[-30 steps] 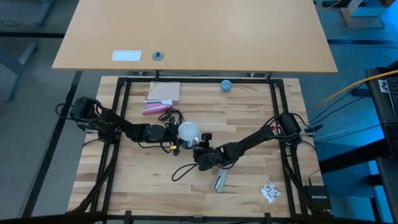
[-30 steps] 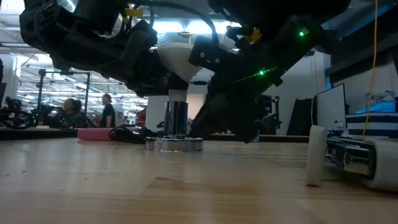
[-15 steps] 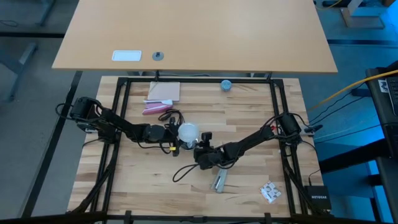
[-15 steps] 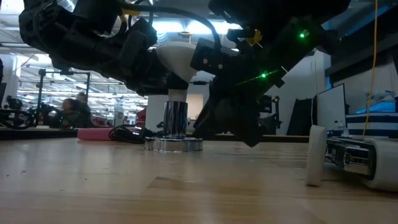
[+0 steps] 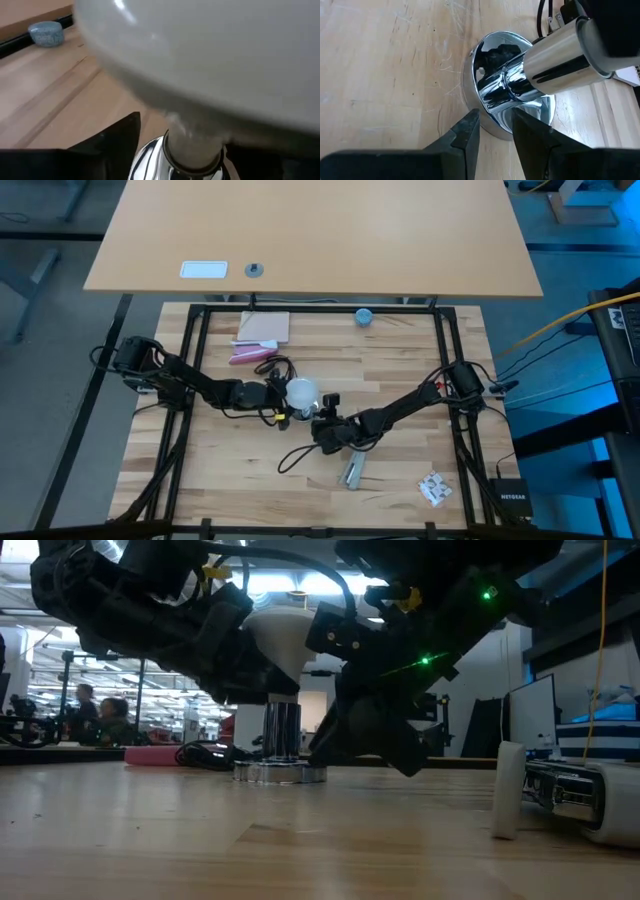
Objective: Screw lightbulb
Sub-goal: Insert the lightbulb into the lamp, then remove the lightbulb from the lamp
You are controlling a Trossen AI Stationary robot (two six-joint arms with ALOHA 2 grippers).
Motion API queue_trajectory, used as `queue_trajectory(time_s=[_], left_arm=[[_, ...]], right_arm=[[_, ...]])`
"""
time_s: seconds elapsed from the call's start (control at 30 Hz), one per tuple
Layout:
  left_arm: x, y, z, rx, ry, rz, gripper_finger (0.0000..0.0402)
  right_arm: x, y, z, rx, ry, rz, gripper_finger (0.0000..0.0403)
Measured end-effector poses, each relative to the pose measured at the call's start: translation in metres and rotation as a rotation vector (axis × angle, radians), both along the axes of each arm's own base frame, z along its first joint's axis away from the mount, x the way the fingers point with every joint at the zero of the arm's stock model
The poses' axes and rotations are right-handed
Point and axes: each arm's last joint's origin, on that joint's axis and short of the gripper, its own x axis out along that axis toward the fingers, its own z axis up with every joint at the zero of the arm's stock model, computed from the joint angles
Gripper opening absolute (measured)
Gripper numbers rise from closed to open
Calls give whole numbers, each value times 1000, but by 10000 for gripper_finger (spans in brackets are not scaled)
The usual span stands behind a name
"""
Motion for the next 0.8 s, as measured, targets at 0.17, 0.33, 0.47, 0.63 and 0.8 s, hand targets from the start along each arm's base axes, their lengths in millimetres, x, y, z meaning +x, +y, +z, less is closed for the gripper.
queue_trajectory(time_s=[0.17, 0.33, 0.47, 0.63, 0.8], left_arm=[[-4, 0, 6, 7, 23, -1, 281], [-14, 2, 19, 12, 61, 1, 282], [-27, 3, 26, -3, 151, 11, 282], [-45, 6, 37, -52, 201, 42, 282], [-60, 8, 54, -78, 179, 42, 282]], right_arm=[[0, 0, 0, 10, -5, -8, 115], [-1, 0, 6, 30, -2, 6, 115], [-8, -2, 13, 14, 56, 6, 115], [-22, -7, 36, -5, 105, -13, 115], [-37, -13, 63, -47, 131, -35, 115]])
